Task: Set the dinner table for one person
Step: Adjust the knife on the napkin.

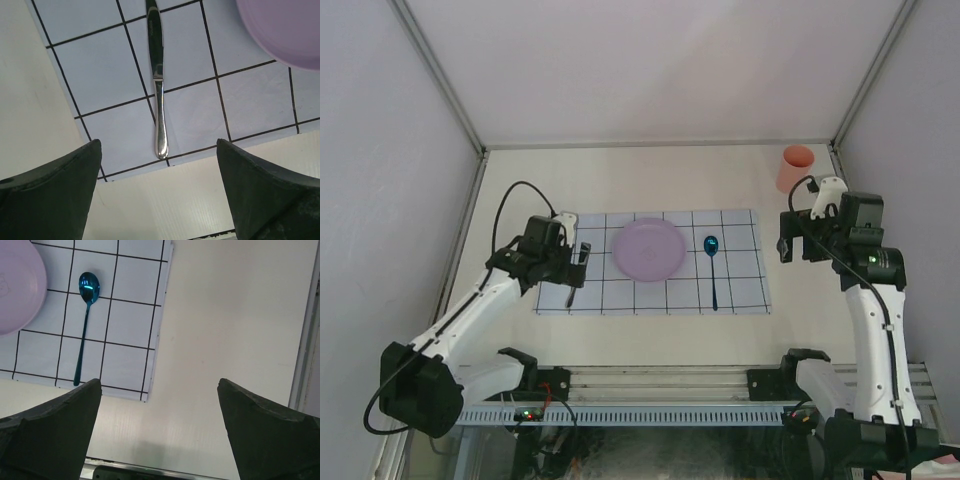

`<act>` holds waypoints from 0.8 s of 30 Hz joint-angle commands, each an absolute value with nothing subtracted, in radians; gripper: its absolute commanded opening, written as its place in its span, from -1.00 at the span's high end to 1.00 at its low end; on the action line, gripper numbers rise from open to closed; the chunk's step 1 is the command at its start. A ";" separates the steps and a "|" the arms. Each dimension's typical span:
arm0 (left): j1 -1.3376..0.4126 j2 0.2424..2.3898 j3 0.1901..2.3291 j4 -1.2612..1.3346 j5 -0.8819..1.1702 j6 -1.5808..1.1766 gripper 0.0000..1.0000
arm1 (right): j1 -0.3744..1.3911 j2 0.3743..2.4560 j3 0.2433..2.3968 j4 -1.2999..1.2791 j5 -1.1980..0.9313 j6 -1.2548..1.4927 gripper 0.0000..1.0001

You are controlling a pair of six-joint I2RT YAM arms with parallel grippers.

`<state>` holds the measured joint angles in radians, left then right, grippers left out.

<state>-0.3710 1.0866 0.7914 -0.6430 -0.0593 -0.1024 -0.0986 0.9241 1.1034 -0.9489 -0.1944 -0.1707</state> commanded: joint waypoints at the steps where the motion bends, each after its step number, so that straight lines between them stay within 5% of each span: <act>1: -0.375 1.155 0.779 -0.584 -0.029 -0.164 -0.99 | -0.166 0.894 1.142 -0.970 -0.281 -0.179 -0.99; 24: -0.373 1.482 0.892 -0.628 -0.038 -0.225 -0.88 | -0.324 0.827 1.194 -1.076 -0.440 -0.202 -0.99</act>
<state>-0.3710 1.4559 0.8513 -0.6514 -0.0399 -0.2184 -0.3119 0.8429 1.1557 -1.0725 -0.4038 -0.1837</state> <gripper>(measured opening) 0.966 0.995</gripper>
